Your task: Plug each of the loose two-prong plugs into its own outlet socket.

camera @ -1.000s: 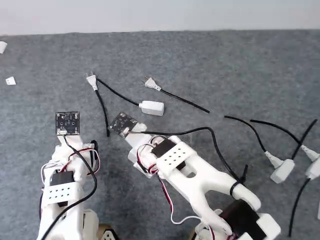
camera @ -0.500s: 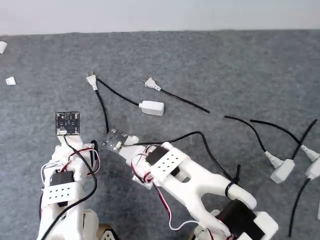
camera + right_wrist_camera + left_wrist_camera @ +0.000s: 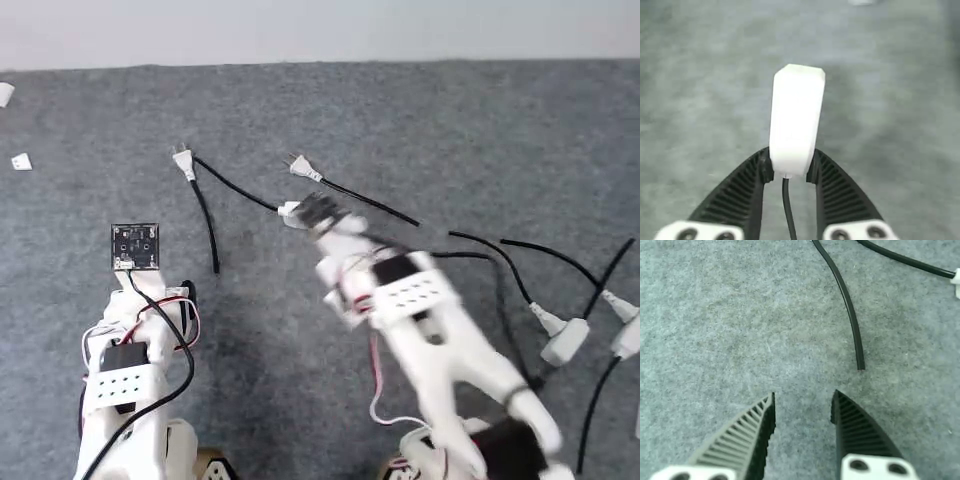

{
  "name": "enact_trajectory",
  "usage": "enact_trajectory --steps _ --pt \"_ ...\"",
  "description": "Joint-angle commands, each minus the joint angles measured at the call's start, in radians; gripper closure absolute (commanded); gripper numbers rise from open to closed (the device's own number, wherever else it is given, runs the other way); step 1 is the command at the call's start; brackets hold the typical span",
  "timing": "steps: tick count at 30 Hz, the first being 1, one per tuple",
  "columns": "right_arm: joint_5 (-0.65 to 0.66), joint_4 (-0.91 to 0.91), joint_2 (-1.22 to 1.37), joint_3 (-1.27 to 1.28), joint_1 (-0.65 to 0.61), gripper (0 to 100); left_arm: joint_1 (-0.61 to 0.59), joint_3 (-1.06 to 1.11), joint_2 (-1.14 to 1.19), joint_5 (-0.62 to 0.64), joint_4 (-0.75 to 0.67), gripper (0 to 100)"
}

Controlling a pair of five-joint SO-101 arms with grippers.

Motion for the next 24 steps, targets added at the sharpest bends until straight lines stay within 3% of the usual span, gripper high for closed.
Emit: enact_trajectory --steps 1,7,13,20,24 --pt "0.106 0.005 -0.117 -0.002 0.101 99.1 -0.008 -0.044 -0.012 -0.009 -0.018 83" --pt "0.11 0.002 -0.059 0.014 0.209 98.7 -0.008 -0.044 -0.012 -0.009 -0.018 83" --pt "0.112 -0.137 0.153 0.034 0.288 98.3 -0.008 -0.044 -0.012 -0.009 -0.018 83" --pt "0.028 -0.036 0.189 -0.083 0.292 78.9 -0.008 -0.044 -0.012 -0.009 -0.018 83" --pt "0.026 0.039 0.189 -0.153 0.289 77.2 -0.008 -0.044 -0.012 -0.009 -0.018 83"
